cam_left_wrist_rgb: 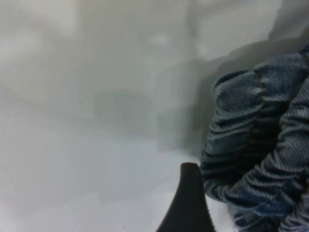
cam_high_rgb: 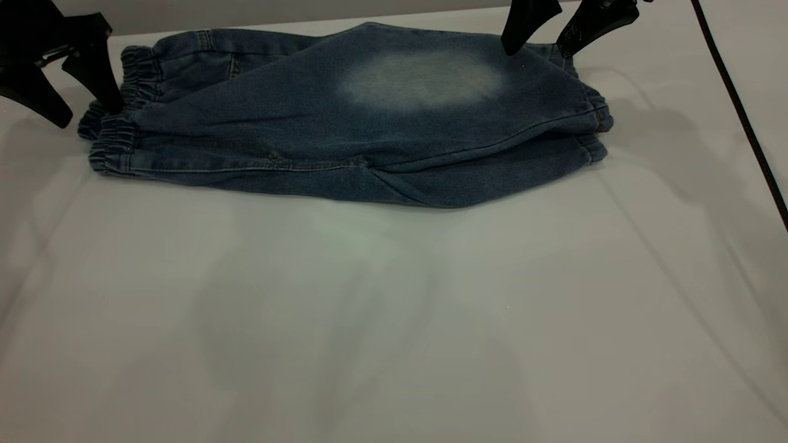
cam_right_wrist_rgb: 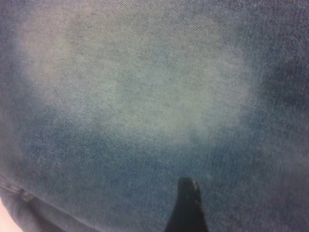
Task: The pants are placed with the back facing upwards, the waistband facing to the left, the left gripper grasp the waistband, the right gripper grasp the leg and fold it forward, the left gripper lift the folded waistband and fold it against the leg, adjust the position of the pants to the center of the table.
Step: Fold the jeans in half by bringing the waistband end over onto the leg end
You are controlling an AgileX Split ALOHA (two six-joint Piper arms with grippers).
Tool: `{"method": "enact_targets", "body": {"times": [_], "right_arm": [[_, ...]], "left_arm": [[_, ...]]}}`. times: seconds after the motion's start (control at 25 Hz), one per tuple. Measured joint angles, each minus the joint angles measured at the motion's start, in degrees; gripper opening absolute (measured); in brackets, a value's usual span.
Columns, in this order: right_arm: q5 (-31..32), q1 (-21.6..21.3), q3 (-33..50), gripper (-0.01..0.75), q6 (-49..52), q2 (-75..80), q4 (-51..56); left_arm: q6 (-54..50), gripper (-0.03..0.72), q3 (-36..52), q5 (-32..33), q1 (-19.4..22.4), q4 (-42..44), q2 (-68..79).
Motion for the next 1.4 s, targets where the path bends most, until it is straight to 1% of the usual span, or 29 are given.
{"method": "enact_targets", "body": {"times": [0.24,0.44,0.56,0.64,0.76,0.92,1.0,1.04,1.08,1.28,1.4], "right_arm": [[-0.1,0.0,0.0,0.498,0.0,0.0,0.3],[-0.2,0.0,0.0,0.498,-0.1,0.0,0.8],[-0.2,0.0,0.0,0.498,-0.8,0.0,1.4],[-0.2,0.1,0.0,0.497,-1.9,0.0,2.8],[0.0,0.7,0.0,0.482,-4.6,0.0,6.0],[0.3,3.2,0.0,0.469,-9.7,0.0,10.5],[0.0,5.1,0.0,0.468,-10.7,0.0,10.3],[-0.7,6.1,0.0,0.467,-10.7,0.0,9.6],[-1.6,7.0,0.0,0.466,-10.6,0.0,8.2],[-5.5,11.2,-0.5,0.467,-8.6,0.6,1.9],[-5.1,12.3,-2.6,0.467,-6.0,2.5,-1.4]], "left_arm": [[1.8,0.542,0.0,-1.4,-0.8,-3.6,0.1],[4.8,0.542,-0.1,-2.0,-1.1,-9.0,0.2],[4.9,0.527,-0.1,-1.7,-1.1,-9.3,0.2],[4.9,0.491,-0.1,-1.4,-1.1,-9.0,0.2],[4.8,0.391,-0.1,-1.3,-1.1,-9.1,0.2],[4.7,0.206,-0.1,0.2,-1.1,-9.8,0.2],[4.5,0.118,-0.1,0.2,-1.1,-9.8,0.2],[4.5,0.087,-0.1,0.4,-1.1,-9.8,0.2],[4.5,0.075,-0.1,0.5,-1.1,-9.8,0.2],[4.5,0.075,-0.1,0.6,-1.1,-10.0,0.2],[4.7,0.075,-0.1,0.8,-1.1,-11.6,0.2]]}}
